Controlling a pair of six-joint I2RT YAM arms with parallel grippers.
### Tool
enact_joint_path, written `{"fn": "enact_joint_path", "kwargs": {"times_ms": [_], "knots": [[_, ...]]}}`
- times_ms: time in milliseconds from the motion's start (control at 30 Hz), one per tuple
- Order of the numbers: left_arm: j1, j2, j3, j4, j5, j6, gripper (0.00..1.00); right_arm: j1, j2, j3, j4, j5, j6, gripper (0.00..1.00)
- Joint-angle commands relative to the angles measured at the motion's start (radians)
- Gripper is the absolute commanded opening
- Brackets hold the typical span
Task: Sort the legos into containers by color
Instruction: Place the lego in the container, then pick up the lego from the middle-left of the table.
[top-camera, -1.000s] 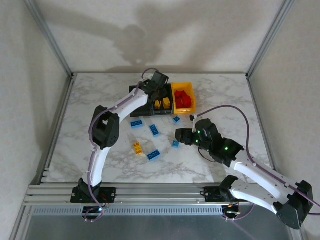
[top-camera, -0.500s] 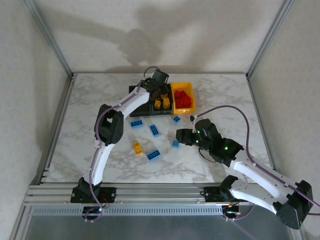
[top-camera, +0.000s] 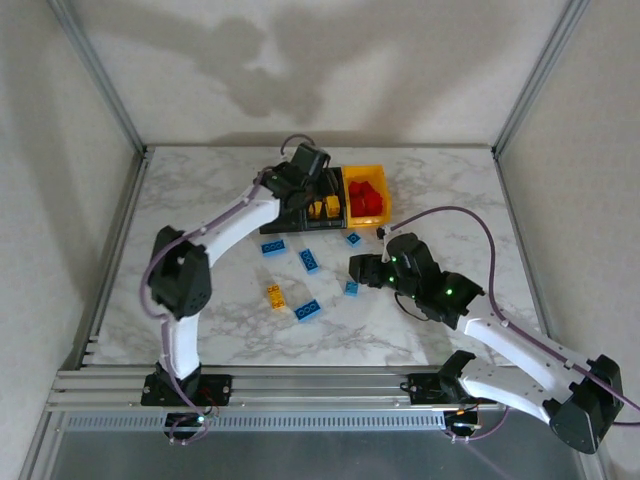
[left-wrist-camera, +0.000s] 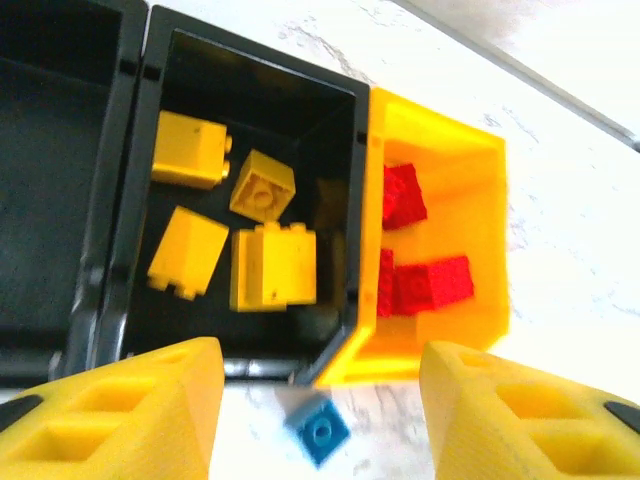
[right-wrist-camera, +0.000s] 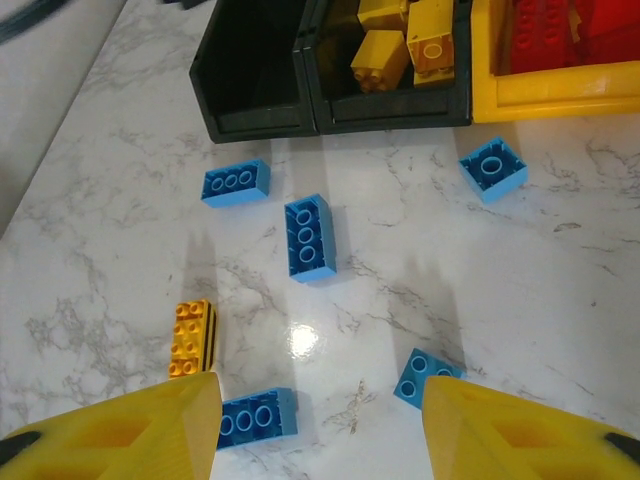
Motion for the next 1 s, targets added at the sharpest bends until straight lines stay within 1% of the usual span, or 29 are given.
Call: {"fn": "enact_joint_path", "kwargs": {"times_ms": [0,100,200,267,333,433,500,567,667,767,967], "knots": [[0.003,-0.124,-0.144,0.013,0.018,0.033,0.54,-0.006,0.009,0.029,0.011,0.01,-0.029,0.56],[-0.007,-0.248,-0.286,-0.024,-0.049,0.052,0.56,-0.007,0.015,0.036,0.03,-0.021,-0.046,0.56],[-0.007,-0.36,-0.422,-0.07,-0.09,0.057,0.57,-0.007,0.028,0.032,0.048,-0.058,-0.08,0.56],[-0.007,-0.42,-0.496,-0.098,-0.093,0.054,0.57,-0.005,0.035,0.018,0.059,-0.08,-0.107,0.58],[-0.007,-0.475,-0.567,-0.12,-0.092,0.032,0.58,-0.005,0.041,0.009,0.062,-0.14,-0.134,0.6],[-0.011,-0.55,-0.687,-0.115,-0.069,-0.021,0.58,0.01,0.07,0.017,0.047,-0.226,-0.164,0.6],[-0.02,-0.593,-0.761,-0.1,-0.048,-0.054,0.58,0.028,0.103,0.011,0.031,-0.231,-0.173,0.59],[-0.035,-0.625,-0.812,-0.099,-0.057,-0.092,0.59,0.046,0.135,-0.008,0.033,-0.236,-0.172,0.59],[-0.067,-0.655,-0.871,-0.089,-0.059,-0.142,0.6,0.078,0.162,-0.038,0.057,-0.237,-0.158,0.59],[-0.095,-0.655,-0.899,-0.084,-0.069,-0.168,0.62,0.092,0.169,-0.051,0.076,-0.231,-0.15,0.6],[-0.132,-0.549,-0.926,-0.021,-0.063,-0.186,0.63,0.096,0.17,-0.034,0.074,-0.219,-0.158,0.6]]}}
